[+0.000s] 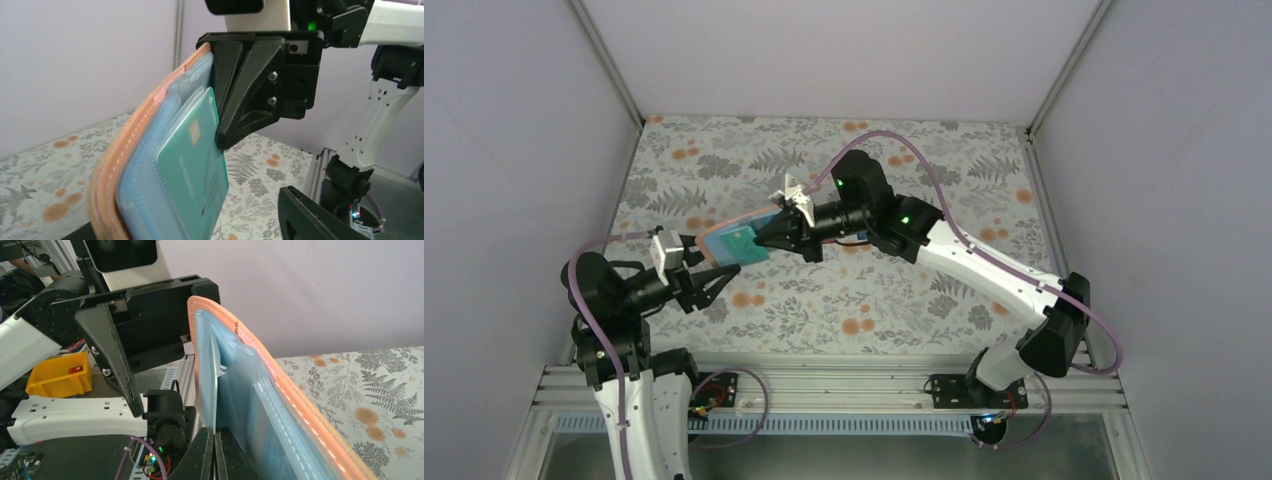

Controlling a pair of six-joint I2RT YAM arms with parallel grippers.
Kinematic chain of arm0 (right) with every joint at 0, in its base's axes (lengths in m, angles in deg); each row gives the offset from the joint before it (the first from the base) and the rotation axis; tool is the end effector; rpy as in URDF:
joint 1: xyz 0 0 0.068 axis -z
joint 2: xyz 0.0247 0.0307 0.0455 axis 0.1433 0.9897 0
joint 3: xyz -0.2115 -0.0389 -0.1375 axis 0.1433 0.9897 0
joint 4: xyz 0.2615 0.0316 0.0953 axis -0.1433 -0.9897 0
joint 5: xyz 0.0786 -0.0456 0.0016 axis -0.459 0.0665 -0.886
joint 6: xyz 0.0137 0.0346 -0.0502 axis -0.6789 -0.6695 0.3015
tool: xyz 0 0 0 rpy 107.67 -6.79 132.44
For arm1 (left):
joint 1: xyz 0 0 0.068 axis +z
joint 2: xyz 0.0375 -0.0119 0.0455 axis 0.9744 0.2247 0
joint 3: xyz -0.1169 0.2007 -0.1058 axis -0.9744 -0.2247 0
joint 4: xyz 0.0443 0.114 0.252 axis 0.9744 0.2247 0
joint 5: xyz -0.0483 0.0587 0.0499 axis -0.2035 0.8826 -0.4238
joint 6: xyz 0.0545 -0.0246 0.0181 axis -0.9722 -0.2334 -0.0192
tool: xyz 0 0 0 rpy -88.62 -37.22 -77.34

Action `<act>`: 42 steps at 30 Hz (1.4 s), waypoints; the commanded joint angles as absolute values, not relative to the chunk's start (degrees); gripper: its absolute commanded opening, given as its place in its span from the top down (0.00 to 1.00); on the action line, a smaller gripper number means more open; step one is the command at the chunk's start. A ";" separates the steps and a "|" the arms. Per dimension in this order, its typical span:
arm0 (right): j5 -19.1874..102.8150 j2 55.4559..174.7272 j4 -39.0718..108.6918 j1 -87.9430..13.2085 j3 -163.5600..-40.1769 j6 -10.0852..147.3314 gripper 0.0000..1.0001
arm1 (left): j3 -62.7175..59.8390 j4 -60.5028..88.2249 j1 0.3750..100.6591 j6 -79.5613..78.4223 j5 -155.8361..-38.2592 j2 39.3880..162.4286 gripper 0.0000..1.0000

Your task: Take the credit cards out of the card holder

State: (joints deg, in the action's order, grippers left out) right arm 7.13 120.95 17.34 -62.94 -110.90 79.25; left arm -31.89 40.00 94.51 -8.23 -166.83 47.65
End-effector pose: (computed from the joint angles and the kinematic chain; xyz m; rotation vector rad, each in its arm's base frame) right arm 0.1912 0.3256 0.3705 -1.4326 1.4662 1.2837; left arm 0.1146 -0.0127 0.3449 0.7347 1.4966 -0.9276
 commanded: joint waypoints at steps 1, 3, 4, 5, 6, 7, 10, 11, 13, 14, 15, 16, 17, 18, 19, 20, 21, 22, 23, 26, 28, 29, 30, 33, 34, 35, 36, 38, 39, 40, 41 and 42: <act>8.59 120.96 22.14 -63.89 -112.56 77.04 0.96 | -32.73 37.67 94.59 -5.88 -166.00 47.60 0.42; 8.74 121.56 22.18 -64.25 -113.07 76.61 0.96 | -32.83 37.09 94.59 -5.73 -166.36 47.46 0.50; 8.84 121.86 22.14 -64.44 -113.27 76.58 0.96 | -32.90 36.83 94.58 -5.73 -166.46 47.33 0.55; 8.79 121.98 22.21 -64.57 -113.35 76.50 0.96 | -33.12 36.52 94.59 -5.62 -166.56 47.31 0.59; 8.58 121.99 22.30 -64.58 -113.38 76.42 0.96 | -33.36 36.01 94.59 -5.00 -166.52 47.27 0.65; 8.21 121.92 22.32 -64.60 -113.30 76.37 0.96 | -33.68 35.23 94.59 -4.49 -166.49 47.36 0.70; 7.47 121.61 22.42 -64.69 -112.81 76.14 0.96 | -33.99 34.02 94.58 -3.15 -166.33 47.30 0.87; 7.15 121.47 22.62 -64.68 -112.64 76.18 0.96 | -33.85 34.25 94.59 -3.37 -166.29 47.22 0.92; 6.23 121.03 22.87 -64.67 -112.22 76.46 0.96 | -33.71 34.89 94.59 -3.78 -166.35 47.12 0.97; 6.15 120.86 22.25 -64.70 -112.20 77.10 0.96 | -33.71 35.13 94.59 -3.87 -166.39 47.06 0.98; 6.95 120.63 21.84 -64.73 -112.21 77.59 0.91 | -33.75 35.27 94.59 -3.89 -166.39 46.98 0.98; 7.85 120.07 21.80 -64.56 -111.81 78.06 0.89 | -33.79 35.29 94.59 -3.96 -166.39 46.91 0.98; 8.75 119.60 21.97 -64.43 -111.01 78.35 0.87 | -33.79 35.25 94.59 -4.16 -166.39 46.94 0.98; 9.40 118.89 22.42 -64.04 -110.20 78.37 0.87 | -33.79 35.15 94.58 -4.23 -166.51 46.99 0.98; 9.53 118.40 22.96 -63.59 -109.27 78.23 0.86 | -33.74 34.91 94.59 -4.24 -166.74 46.88 0.98; 9.47 118.03 23.35 -63.29 -108.70 77.98 0.85 | -33.70 34.88 94.57 -4.43 -167.05 46.80 0.98; 9.59 117.82 23.52 -63.08 -108.33 77.81 0.83 | -33.63 35.02 94.59 -4.80 -167.52 46.73 0.97; 9.78 117.87 23.46 -63.00 -108.31 77.66 0.81 | -33.49 35.39 94.59 -5.16 -168.06 46.68 0.98; 9.83 118.17 23.41 -63.02 -108.29 77.40 0.80 | -33.38 35.73 94.59 -5.58 -168.60 46.73 0.98; 9.94 118.64 23.90 -63.02 -108.18 76.79 0.79 | -33.05 36.27 94.57 -6.47 -169.31 46.67 0.98; 10.53 118.70 24.35 -63.00 -107.95 76.53 0.79 | -32.68 36.62 94.59 -6.96 -169.98 46.73 0.98; 10.77 118.75 24.41 -63.01 -108.02 76.47 0.80 | -32.49 36.97 94.59 -7.45 -170.34 46.61 0.98; 11.09 118.85 24.42 -63.10 -108.18 76.48 0.82 | -32.20 37.42 94.54 -8.16 -170.80 46.60 0.97; 13.93 118.73 24.49 -63.15 -107.59 76.72 0.86 | -31.60 38.88 94.57 -9.97 -172.17 46.70 0.98; 14.49 118.62 24.38 -63.16 -107.39 76.87 0.87 | -31.27 39.58 94.59 -10.70 -172.60 46.73 0.98; 14.59 118.62 24.38 -63.09 -107.16 77.11 0.87 | -30.90 40.34 94.59 -11.62 -172.90 46.68 0.98; 14.40 118.65 24.27 -63.12 -107.04 77.23 0.87 | -30.67 40.87 94.59 -12.19 -173.14 46.68 0.98; 13.80 118.73 23.87 -63.24 -106.75 77.69 0.87 | -30.42 41.35 94.55 -12.70 -173.33 46.71 0.98; 13.29 118.85 23.63 -63.39 -106.74 77.97 0.86 | -30.41 41.18 94.59 -12.64 -173.06 46.75 0.98; 12.72 119.03 23.30 -63.54 -106.84 78.28 0.85 | -30.44 40.94 94.59 -12.44 -172.81 46.77 0.98; 12.10 119.26 23.07 -63.80 -106.83 78.54 0.84 | -30.41 40.43 94.59 -12.19 -172.55 46.78 0.97; 11.87 119.41 23.02 -64.08 -106.76 78.73 0.84 | -30.43 40.18 94.62 -12.00 -172.60 46.76 0.98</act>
